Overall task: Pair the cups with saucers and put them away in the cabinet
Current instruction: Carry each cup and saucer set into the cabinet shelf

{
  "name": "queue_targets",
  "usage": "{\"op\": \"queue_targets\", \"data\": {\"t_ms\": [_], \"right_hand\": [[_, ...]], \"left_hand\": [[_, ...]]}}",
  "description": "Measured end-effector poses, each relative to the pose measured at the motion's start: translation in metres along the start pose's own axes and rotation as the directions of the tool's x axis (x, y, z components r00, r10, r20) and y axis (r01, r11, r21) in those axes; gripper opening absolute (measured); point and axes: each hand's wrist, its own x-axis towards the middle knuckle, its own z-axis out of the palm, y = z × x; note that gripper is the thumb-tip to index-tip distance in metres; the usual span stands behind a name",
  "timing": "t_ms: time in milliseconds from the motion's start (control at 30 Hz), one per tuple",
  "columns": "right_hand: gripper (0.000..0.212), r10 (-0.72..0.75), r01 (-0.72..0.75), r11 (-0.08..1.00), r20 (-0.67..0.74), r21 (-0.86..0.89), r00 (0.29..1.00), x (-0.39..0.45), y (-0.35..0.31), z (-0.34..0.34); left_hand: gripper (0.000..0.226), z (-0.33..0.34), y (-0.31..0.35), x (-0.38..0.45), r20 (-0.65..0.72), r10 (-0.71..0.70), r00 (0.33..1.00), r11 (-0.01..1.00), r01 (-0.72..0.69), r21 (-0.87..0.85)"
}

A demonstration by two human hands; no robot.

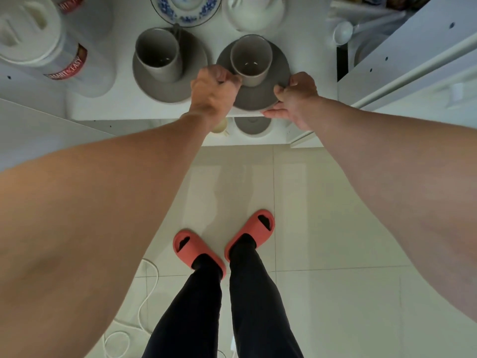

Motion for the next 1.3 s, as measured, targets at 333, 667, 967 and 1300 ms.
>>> {"op": "queue_targets", "data": {"t_ms": [333, 667, 967, 1300], "right_hand": [[0.018, -0.006, 0.006, 1.000, -0.004, -0.009, 1.000, 0.011, -0.018, 0.002], [0.025, -0.001, -0.012, 0.986, -0.078, -0.168, 0.997, 0.012, -0.027, 0.004], [0.038, -0.049, -0.023, 0.889, -0.144, -0.457, 0.988, 0.012, -0.033, 0.006], [0.047, -0.146, 0.010, 0.830, -0.200, -0.557, 0.969, -0.001, -0.028, -0.001]], "left_hand": [[0.015, 0.001, 0.008, 0.019, -0.015, 0.062, 0.998, 0.990, -0.060, 0.129], [0.025, 0.000, 0.013, 0.010, -0.025, 0.064, 0.998, 0.996, -0.063, 0.066], [0.024, 0.000, 0.015, 0.009, 0.029, 0.065, 0.997, 0.993, -0.068, 0.096], [0.033, -0.006, 0.020, 0.002, 0.045, 0.014, 0.999, 0.996, -0.018, 0.090]]}}
